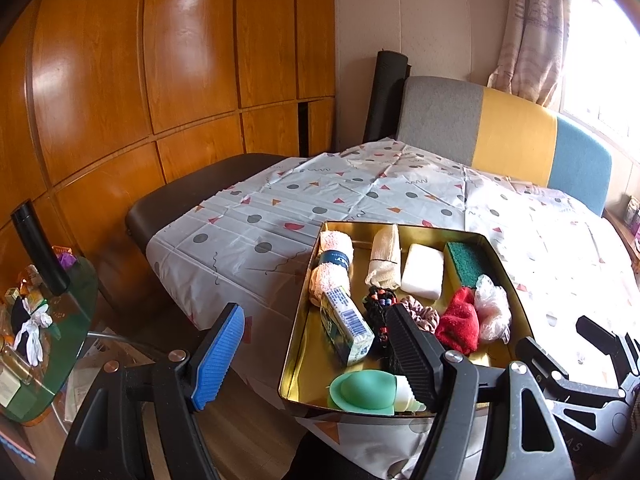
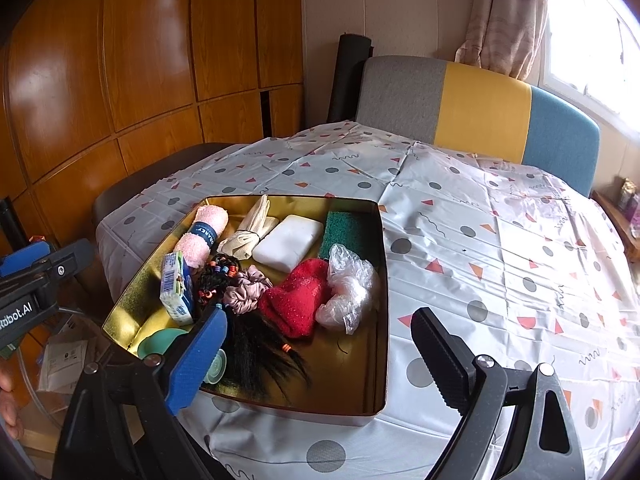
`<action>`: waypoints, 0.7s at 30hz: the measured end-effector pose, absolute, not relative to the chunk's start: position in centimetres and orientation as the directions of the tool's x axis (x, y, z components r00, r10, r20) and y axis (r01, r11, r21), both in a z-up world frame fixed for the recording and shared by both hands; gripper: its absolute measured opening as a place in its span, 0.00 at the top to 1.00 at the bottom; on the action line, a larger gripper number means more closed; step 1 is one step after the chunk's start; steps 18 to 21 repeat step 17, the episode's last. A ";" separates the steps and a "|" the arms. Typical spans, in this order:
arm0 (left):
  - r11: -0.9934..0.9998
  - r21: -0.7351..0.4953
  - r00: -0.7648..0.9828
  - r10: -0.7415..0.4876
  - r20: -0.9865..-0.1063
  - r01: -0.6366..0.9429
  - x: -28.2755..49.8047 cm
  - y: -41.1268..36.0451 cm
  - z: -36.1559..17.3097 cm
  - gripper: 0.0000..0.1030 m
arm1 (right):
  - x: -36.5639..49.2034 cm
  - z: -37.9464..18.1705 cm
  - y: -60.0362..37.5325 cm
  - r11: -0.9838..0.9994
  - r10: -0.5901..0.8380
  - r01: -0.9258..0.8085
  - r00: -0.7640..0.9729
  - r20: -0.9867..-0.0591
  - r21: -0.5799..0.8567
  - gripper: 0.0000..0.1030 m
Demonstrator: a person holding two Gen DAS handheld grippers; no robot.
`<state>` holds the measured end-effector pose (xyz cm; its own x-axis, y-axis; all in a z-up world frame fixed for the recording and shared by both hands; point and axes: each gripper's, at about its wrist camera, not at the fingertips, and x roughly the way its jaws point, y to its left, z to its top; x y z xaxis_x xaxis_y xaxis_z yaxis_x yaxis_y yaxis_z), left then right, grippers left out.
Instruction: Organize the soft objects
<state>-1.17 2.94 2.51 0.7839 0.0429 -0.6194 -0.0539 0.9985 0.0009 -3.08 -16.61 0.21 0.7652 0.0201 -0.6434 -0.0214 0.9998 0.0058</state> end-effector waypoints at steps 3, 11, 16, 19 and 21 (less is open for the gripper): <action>0.996 0.021 0.767 0.078 -0.637 -0.085 -0.8 2.8 2.3 0.28 | -3.1 0.2 -16.7 1.000 0.022 -0.022 0.764 -0.645 0.008 0.09; 0.997 0.032 0.760 0.078 -0.645 -0.075 -0.7 2.5 1.2 0.38 | -3.1 -0.1 -16.9 1.000 0.024 -0.020 0.762 -0.647 0.014 0.09; 0.997 0.046 0.782 0.075 -0.619 -0.059 -0.9 2.0 1.6 0.38 | -2.9 -0.4 -17.3 1.000 0.026 -0.014 0.757 -0.653 0.023 0.09; 0.998 0.045 0.779 0.070 -0.623 -0.054 -0.8 1.9 1.7 0.38 | -2.8 -0.4 -17.5 1.000 0.027 -0.013 0.756 -0.654 0.025 0.09; 0.998 0.045 0.779 0.070 -0.623 -0.054 -0.8 1.9 1.7 0.38 | -2.8 -0.4 -17.5 1.000 0.027 -0.013 0.756 -0.654 0.025 0.09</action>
